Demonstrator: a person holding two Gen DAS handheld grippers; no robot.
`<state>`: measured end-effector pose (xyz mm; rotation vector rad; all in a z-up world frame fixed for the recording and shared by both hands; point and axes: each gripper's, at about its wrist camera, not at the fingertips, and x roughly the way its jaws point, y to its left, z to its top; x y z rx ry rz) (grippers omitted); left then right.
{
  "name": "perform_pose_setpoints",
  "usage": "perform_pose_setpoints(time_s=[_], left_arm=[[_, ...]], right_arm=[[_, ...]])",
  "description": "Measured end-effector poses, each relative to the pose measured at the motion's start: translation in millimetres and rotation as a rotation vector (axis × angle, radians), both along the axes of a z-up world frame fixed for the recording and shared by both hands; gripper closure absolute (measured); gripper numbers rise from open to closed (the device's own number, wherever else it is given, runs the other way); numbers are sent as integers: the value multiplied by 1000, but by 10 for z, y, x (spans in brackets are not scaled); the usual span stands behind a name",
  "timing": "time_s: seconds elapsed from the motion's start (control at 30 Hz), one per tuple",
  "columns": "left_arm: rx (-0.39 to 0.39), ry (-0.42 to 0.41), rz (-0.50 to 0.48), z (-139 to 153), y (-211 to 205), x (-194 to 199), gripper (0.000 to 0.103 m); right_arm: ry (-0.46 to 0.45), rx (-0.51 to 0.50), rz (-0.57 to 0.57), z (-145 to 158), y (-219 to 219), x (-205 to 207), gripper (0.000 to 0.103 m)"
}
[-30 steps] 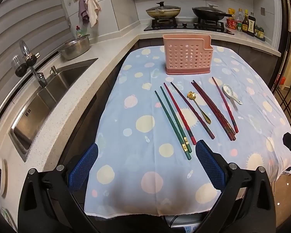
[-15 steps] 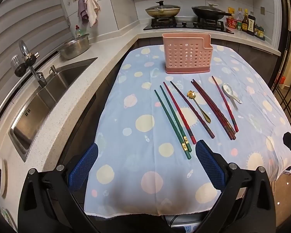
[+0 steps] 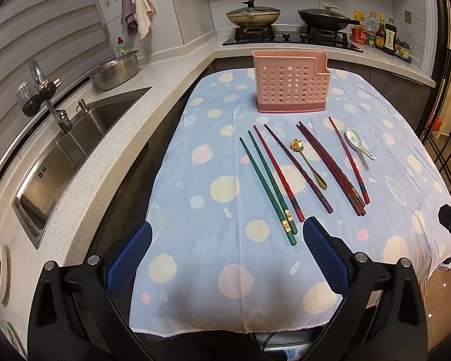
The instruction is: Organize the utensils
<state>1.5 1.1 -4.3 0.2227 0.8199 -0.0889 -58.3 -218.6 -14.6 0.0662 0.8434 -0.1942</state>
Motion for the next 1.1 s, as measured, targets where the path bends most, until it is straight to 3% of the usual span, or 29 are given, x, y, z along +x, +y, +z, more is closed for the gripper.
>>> perform_pose_setpoints(time_s=[1.1], left_arm=[[-3,1,-2,-8,7,-6,7]], right_arm=[[0,0,-1,2,14,-4,7]])
